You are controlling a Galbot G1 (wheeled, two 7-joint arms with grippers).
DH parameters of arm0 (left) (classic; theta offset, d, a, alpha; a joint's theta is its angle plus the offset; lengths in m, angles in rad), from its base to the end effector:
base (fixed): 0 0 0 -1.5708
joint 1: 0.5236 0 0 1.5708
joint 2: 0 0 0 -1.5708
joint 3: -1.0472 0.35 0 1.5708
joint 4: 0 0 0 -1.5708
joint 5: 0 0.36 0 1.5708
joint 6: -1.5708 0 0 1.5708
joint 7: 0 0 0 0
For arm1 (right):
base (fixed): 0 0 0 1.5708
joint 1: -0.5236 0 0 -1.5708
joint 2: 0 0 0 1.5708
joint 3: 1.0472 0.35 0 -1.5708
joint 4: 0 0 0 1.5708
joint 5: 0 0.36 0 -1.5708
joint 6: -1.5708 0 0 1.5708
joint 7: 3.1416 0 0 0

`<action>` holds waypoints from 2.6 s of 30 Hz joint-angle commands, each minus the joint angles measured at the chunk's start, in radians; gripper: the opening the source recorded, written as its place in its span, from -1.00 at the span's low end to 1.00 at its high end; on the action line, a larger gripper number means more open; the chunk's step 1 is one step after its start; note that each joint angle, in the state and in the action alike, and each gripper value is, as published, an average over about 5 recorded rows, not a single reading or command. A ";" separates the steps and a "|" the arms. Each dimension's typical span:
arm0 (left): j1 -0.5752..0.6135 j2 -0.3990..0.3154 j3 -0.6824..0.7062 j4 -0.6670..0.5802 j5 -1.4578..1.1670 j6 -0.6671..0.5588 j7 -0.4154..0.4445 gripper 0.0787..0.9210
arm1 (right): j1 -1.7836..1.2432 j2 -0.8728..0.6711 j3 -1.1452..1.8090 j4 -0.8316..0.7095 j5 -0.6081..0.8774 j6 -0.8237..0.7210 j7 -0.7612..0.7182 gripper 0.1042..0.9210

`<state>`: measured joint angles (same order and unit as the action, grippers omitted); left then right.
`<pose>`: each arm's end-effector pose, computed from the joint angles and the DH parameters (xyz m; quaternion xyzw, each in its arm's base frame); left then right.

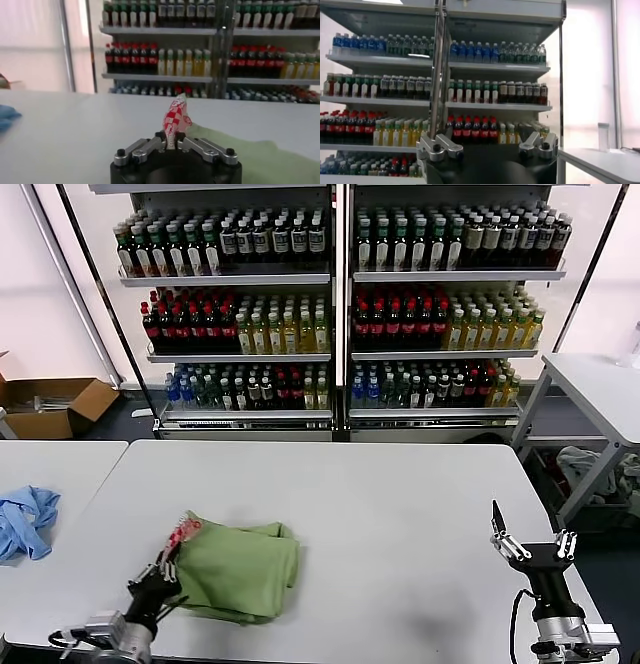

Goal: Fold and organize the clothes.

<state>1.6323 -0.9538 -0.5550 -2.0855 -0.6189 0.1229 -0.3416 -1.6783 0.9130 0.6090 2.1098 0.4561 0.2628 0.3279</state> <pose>0.1864 0.1080 -0.2857 0.0366 -0.9901 0.0050 0.1352 0.1809 -0.1219 -0.2742 0.0208 0.9961 -0.0401 0.0757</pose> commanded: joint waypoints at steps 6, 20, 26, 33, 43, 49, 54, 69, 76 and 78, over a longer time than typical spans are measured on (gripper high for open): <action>0.000 0.206 -0.488 -0.091 -0.161 0.087 0.040 -0.82 | 0.044 -0.004 -0.033 -0.014 0.006 -0.001 0.001 0.76; -0.144 -0.005 0.466 0.127 0.465 -0.097 0.139 -0.82 | 0.014 -0.006 -0.006 -0.023 0.006 0.013 -0.002 0.76; -0.266 -0.042 0.581 0.098 0.430 0.000 0.092 -0.82 | 0.018 0.010 -0.017 -0.025 -0.002 0.010 -0.008 0.76; -0.387 -0.037 0.670 0.072 0.453 0.050 -0.049 -0.77 | 0.035 0.012 -0.031 -0.031 -0.004 -0.004 -0.012 0.76; -0.538 -0.035 0.777 -0.039 0.624 0.211 -0.264 -0.14 | 0.068 0.010 -0.075 -0.012 -0.004 -0.092 -0.074 0.76; -0.476 -0.009 0.545 -0.129 0.488 0.080 -0.136 0.27 | 0.231 0.017 -0.244 -0.005 0.087 -0.318 -0.115 0.76; -0.277 0.007 0.283 -0.163 0.470 -0.075 0.028 0.62 | 0.465 0.053 -0.491 -0.023 0.182 -0.540 -0.115 0.76; -0.102 -0.117 0.201 -0.194 0.533 -0.084 0.044 0.77 | 0.715 0.157 -0.919 -0.111 0.295 -0.840 -0.064 0.76; -0.094 -0.118 0.206 -0.188 0.541 -0.087 0.051 0.77 | 0.702 0.177 -0.908 -0.148 0.309 -0.805 -0.084 0.76; -0.091 -0.116 0.207 -0.184 0.540 -0.089 0.054 0.77 | 0.707 0.185 -0.901 -0.179 0.304 -0.785 -0.096 0.76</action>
<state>1.4865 -1.0470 -0.3005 -2.2580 -0.0881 0.0594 -0.3120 -1.0509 1.0585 -0.1851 2.0053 0.7243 -0.4696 0.2535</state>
